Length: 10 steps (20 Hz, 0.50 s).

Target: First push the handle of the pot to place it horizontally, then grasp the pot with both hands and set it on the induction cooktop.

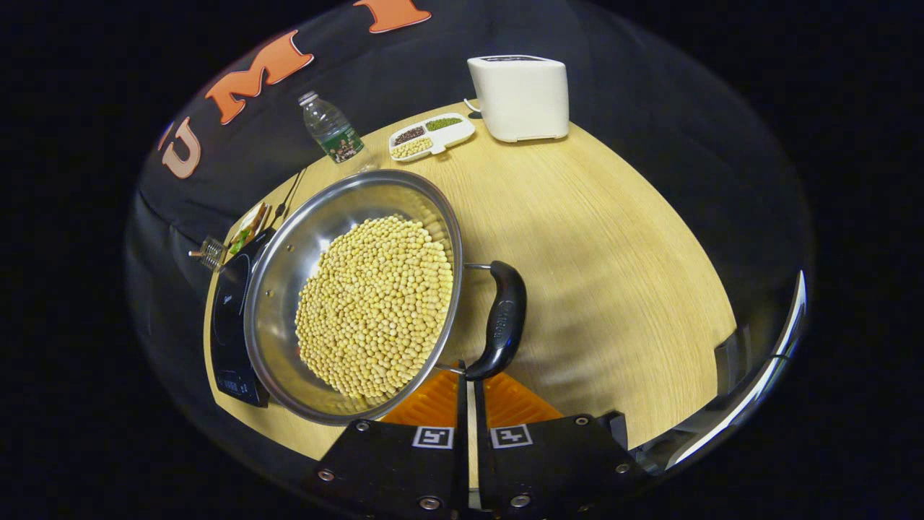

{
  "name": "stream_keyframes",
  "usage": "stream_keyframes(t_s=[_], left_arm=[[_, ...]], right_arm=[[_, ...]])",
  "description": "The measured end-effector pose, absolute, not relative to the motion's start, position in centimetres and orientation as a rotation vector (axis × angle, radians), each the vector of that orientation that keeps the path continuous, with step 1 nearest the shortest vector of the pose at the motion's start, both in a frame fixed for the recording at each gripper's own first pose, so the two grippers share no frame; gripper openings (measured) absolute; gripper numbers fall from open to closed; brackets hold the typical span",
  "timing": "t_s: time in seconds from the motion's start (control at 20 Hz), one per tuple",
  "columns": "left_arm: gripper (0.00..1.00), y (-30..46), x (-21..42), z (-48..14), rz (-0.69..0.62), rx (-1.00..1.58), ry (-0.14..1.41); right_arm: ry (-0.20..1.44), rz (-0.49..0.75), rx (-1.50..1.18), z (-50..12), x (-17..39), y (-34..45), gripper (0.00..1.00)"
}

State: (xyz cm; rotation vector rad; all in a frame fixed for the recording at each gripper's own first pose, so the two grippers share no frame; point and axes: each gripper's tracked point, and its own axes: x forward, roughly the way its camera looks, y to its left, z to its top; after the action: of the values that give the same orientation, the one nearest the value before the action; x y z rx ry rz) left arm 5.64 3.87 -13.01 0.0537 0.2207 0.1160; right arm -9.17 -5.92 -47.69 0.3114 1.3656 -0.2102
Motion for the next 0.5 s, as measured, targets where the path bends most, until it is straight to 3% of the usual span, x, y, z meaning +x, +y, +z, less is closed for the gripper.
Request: stream_keyframes(t_s=[0.5], left_arm=[[0.95,2.0,6.5,-13.6,0.064,0.099,0.222]], right_arm=[[1.347,-0.242,0.251,-47.7,-4.9,-8.1,0.04]])
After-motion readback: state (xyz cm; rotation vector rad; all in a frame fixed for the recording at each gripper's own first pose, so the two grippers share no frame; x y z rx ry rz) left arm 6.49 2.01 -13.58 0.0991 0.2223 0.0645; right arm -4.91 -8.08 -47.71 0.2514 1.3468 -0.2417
